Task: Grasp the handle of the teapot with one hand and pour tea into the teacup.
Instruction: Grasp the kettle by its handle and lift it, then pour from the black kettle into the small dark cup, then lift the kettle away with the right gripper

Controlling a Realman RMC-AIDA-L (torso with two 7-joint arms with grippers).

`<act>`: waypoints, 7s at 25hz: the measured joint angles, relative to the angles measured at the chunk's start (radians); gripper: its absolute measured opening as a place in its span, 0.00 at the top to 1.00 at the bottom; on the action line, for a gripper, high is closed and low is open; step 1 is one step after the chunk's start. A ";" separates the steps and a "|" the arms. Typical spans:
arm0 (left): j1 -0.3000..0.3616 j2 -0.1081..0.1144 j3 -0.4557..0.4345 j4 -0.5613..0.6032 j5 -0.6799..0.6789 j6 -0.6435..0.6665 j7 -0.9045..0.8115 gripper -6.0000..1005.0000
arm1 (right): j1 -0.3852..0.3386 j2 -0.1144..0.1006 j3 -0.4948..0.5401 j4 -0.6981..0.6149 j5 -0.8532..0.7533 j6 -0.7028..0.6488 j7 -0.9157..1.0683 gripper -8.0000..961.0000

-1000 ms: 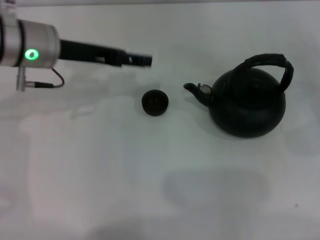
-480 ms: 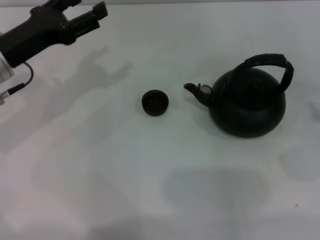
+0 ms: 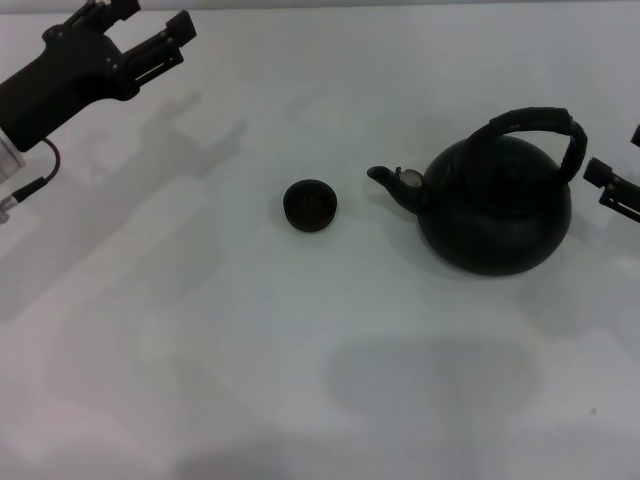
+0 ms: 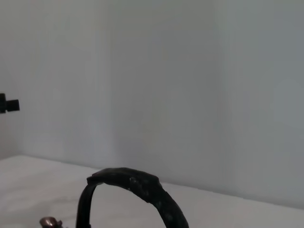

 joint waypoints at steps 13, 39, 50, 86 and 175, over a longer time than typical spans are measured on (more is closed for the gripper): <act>0.011 0.000 -0.005 0.005 -0.004 -0.007 0.010 0.14 | 0.060 0.003 -0.047 0.018 -0.002 -0.027 -0.019 0.15; 0.018 0.002 -0.007 -0.004 -0.005 0.035 0.037 0.14 | 0.101 0.010 -0.076 0.031 0.015 -0.059 -0.103 0.63; 0.008 0.002 -0.007 -0.016 -0.005 0.066 0.037 0.14 | 0.136 0.006 -0.072 0.056 0.054 -0.076 -0.102 0.82; 0.026 -0.002 -0.031 -0.235 -0.124 0.029 0.215 0.14 | 0.268 0.009 -0.503 -0.172 0.255 -0.427 -0.192 0.86; 0.031 0.000 -0.032 -0.263 -0.174 0.042 0.283 0.14 | 0.215 0.007 -0.785 -0.420 0.320 -0.755 -0.605 0.88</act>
